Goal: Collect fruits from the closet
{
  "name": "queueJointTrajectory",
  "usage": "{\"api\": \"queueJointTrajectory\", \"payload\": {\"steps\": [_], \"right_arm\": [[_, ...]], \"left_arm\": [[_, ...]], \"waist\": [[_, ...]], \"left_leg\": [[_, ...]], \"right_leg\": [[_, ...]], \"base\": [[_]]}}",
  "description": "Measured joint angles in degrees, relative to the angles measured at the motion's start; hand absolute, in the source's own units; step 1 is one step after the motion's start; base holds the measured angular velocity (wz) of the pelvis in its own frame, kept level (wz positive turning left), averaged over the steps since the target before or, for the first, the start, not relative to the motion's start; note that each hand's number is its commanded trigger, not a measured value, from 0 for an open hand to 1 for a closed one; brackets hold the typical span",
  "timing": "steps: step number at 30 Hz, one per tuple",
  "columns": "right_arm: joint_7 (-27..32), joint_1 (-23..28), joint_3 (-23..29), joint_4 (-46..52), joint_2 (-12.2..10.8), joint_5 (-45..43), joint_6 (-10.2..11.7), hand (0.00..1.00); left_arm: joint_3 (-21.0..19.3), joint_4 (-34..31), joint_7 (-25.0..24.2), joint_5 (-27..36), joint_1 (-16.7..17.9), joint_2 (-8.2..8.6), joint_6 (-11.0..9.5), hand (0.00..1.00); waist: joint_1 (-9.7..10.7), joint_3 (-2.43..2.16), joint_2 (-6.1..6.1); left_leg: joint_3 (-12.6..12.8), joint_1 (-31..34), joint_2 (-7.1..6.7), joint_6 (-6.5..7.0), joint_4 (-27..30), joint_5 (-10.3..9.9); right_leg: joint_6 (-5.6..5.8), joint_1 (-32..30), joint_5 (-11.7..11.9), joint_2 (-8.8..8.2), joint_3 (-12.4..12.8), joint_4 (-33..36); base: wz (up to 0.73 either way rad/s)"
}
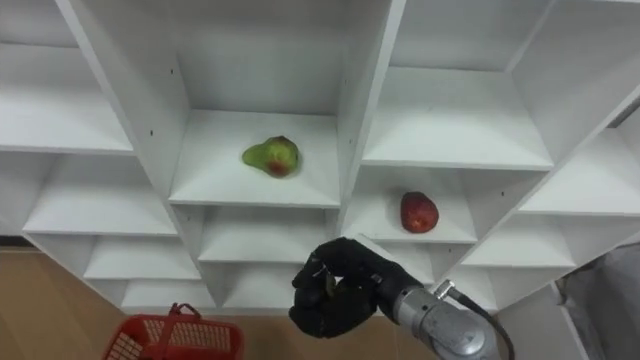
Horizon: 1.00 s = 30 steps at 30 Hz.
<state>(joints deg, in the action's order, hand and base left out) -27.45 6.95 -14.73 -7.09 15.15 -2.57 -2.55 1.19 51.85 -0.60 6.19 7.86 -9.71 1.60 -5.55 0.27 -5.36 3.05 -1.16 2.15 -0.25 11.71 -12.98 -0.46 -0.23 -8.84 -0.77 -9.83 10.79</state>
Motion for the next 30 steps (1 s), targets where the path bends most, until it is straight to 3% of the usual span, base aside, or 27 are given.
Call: {"api": "queueJointTrajectory", "payload": {"steps": [3,9,15,18,23,30], "right_arm": [[0.0,-0.3,-1.0,-0.8,0.0,0.0,0.0,1.0],[-1.3,-0.3,-3.6,-4.7,-0.2,-3.3,0.0,1.0],[-0.3,-0.7,-5.4,-8.4,-0.3,-7.9,0.0,1.0],[2.3,-2.1,-5.4,-11.3,-0.7,-9.7,0.1,1.0],[5.3,-4.2,-5.4,-15.0,-1.6,-12.0,0.4,1.0],[10.9,-7.2,-7.0,-23.4,-2.1,-14.5,3.0,1.0]], "left_arm": [[1.5,0.0,-0.2,0.0,-1.7,-0.05,0.0,1.0],[4.5,-0.2,-0.5,0.0,-4.9,0.28,-0.2,1.0],[7.1,-3.6,-1.3,1.2,-5.4,0.83,-0.4,1.0],[9.1,-5.9,-2.7,3.2,-5.6,0.94,-2.0,1.0],[11.0,-7.5,-4.5,3.2,-5.6,0.92,-2.6,1.0],[15.2,-7.4,-6.6,3.3,-6.0,0.8,-4.6,1.0]], "waist": [[-0.4,-0.12,-0.27],[-0.7,0.35,0.4],[-0.9,0.43,0.61],[-0.9,0.55,0.85],[-0.9,0.54,1.01],[-0.6,0.66,1.81]], "left_leg": [[-0.2,0.7,-0.14,0.01,0.5,0.0],[-1.2,1.7,-0.36,0.05,1.0,0.0],[-1.6,5.4,-0.69,0.31,2.6,0.4],[-1.7,7.6,-0.92,0.48,3.7,0.5],[-2.1,9.3,-0.94,0.37,4.0,0.6],[-3.9,11.2,-1.22,0.32,5.4,1.0]], "right_leg": [[-0.01,-0.4,0.0,-0.18,-0.2,0.0],[-0.01,-0.4,0.0,-0.42,-1.5,0.1],[0.0,-4.4,0.0,-1.01,-1.8,2.3],[-0.01,-6.0,0.0,-1.33,-1.9,3.0],[-0.04,-7.8,0.0,-1.35,-2.0,4.1],[-0.15,-8.6,0.0,-1.86,-4.6,4.1]], "base": [[0.04],[0.1],[0.04],[0.03],[0.03],[0.14]]}}
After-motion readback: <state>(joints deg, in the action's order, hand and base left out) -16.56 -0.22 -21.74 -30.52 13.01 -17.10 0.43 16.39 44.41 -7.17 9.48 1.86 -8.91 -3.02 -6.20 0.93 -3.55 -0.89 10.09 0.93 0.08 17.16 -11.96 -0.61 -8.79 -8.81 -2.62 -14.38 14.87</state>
